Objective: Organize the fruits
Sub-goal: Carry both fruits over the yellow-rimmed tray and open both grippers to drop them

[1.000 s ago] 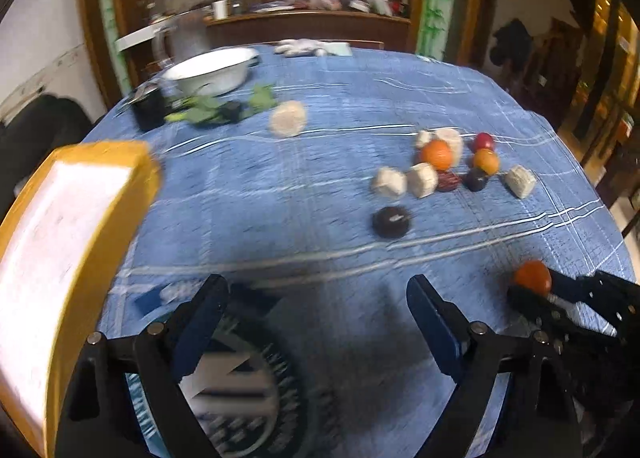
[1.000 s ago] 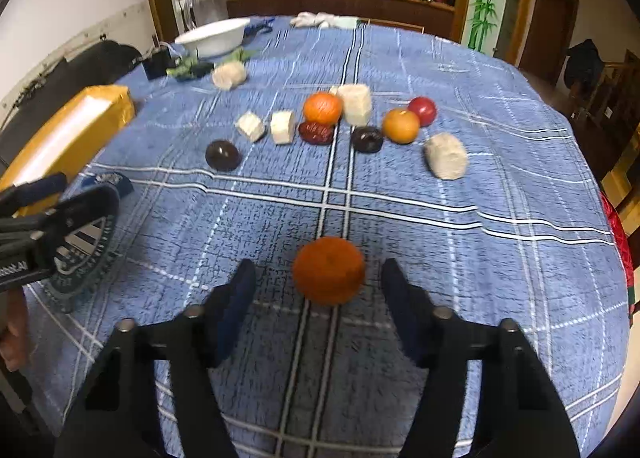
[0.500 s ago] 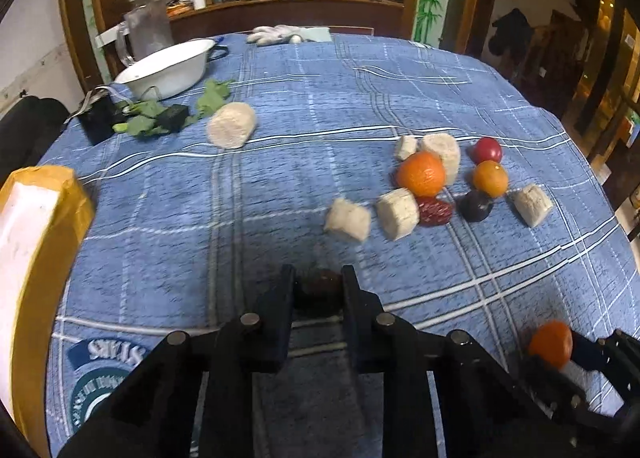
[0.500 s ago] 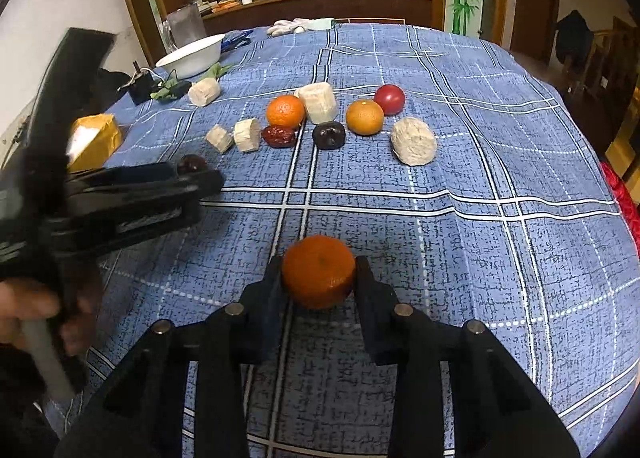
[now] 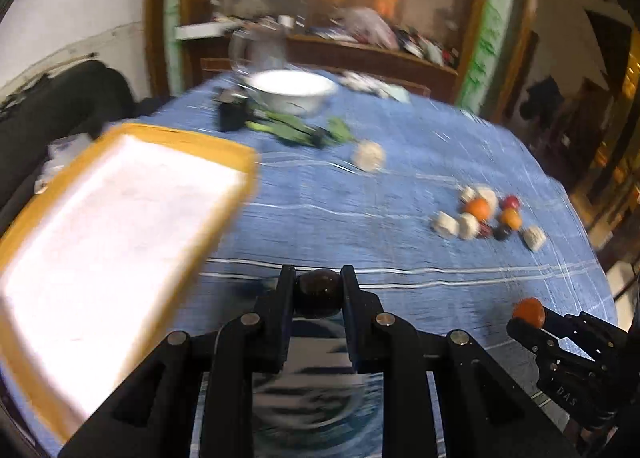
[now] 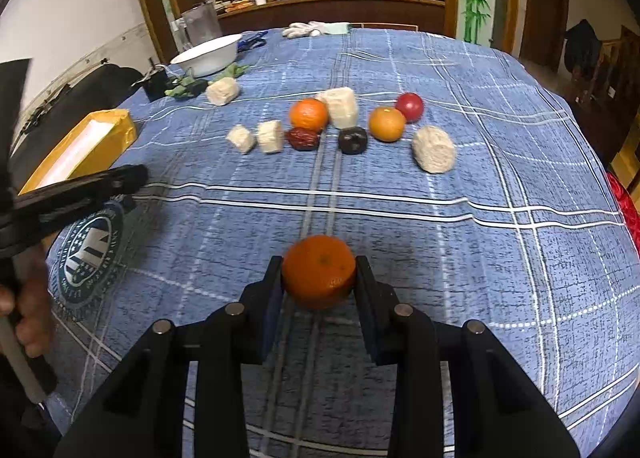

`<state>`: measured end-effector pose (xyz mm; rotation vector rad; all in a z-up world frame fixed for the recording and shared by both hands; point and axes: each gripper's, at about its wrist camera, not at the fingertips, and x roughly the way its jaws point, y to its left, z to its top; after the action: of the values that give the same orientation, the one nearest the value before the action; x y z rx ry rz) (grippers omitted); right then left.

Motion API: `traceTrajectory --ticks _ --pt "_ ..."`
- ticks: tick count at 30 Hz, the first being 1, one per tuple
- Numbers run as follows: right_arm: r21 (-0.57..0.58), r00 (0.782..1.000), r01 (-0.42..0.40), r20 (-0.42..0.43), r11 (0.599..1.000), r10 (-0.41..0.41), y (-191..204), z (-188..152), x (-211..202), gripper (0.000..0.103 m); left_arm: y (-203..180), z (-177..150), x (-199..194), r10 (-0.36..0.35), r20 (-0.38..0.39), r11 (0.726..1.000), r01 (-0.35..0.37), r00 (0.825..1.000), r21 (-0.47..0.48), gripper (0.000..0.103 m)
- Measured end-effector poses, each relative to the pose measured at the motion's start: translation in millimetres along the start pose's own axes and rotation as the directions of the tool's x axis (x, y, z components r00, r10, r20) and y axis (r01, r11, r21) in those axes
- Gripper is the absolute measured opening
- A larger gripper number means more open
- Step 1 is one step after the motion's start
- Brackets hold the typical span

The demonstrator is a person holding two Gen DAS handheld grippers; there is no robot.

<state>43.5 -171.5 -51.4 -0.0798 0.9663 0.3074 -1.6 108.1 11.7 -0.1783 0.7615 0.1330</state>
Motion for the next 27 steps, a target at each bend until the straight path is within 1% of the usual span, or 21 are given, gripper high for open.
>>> traceTrajectory --ticks 3,5,6,7,9,12,15,17,18,22,24,25,27 --pt "-0.035 1.000 -0.022 0.003 0.999 0.022 18.6 0.6 -2.7 0.036 38.5 1.4 -19.1 0.061 0.035 0.997 -0.059 0.997 -0.058 0.021" --pt "-0.064 0.999 -0.040 0.009 0.997 0.041 34.5 3.1 -4.6 0.036 66.4 1.5 -27.9 0.117 0.046 0.989 -0.112 0.992 -0.094 0.021" --pt "-0.083 0.998 -0.057 0.014 0.995 0.058 45.7 6.2 -5.6 0.036 83.5 0.4 -32.6 0.157 0.044 0.981 -0.151 0.987 -0.118 0.021" --pt "-0.098 0.997 -0.068 0.017 0.993 0.070 54.6 8.4 -5.7 0.036 93.7 0.4 -33.3 0.180 0.042 0.975 -0.173 0.983 -0.137 0.021" --pt "-0.131 0.995 -0.094 0.024 0.987 0.098 74.8 15.4 -6.0 0.036 124.2 -2.2 -33.0 0.240 0.012 0.954 -0.234 0.971 -0.185 0.021" --pt "-0.188 0.987 -0.146 0.041 0.971 0.156 113.7 32.5 -5.7 0.036 153.5 -7.8 -27.4 0.305 -0.028 0.926 -0.304 0.952 -0.222 0.021" --pt "-0.231 0.975 -0.195 0.059 0.953 0.213 151.2 50.2 -2.2 0.037 172.2 -14.9 -23.2 0.339 -0.061 0.907 -0.343 0.939 -0.244 0.021" --pt "-0.262 0.963 -0.236 0.068 0.936 0.262 182.3 64.3 2.9 0.037 178.1 -17.4 -21.5 0.355 -0.075 0.898 -0.362 0.932 -0.249 0.021" --pt "-0.272 0.957 -0.255 0.068 0.928 0.283 195.4 69.8 5.5 0.037 182.5 -19.0 -19.9 0.370 -0.089 0.892 -0.380 0.925 -0.246 0.021" --pt "-0.325 0.938 -0.307 0.057 0.894 0.343 252.9 95.5 26.6 0.037 191.6 -23.8 -13.9 0.391 -0.136 0.875 -0.414 0.910 -0.251 0.021" --pt "-0.342 0.936 -0.320 0.033 0.884 0.351 279.6 107.6 47.3 0.037 193.9 -26.1 -10.5 0.401 -0.153 0.870 -0.428 0.903 -0.245 0.021" --pt "-0.350 0.938 -0.315 0.025 0.882 0.345 288.5 111.3 56.4 0.037 192.8 -26.4 -9.7 0.403 -0.156 0.870 -0.431 0.902 -0.240 0.021" --pt "-0.354 0.947 -0.303 -0.011 0.885 0.321 305.0 118.4 79.7 0.037 190.6 -27.0 -8.2 0.393 -0.170 0.872 -0.425 0.904 -0.243 0.021"
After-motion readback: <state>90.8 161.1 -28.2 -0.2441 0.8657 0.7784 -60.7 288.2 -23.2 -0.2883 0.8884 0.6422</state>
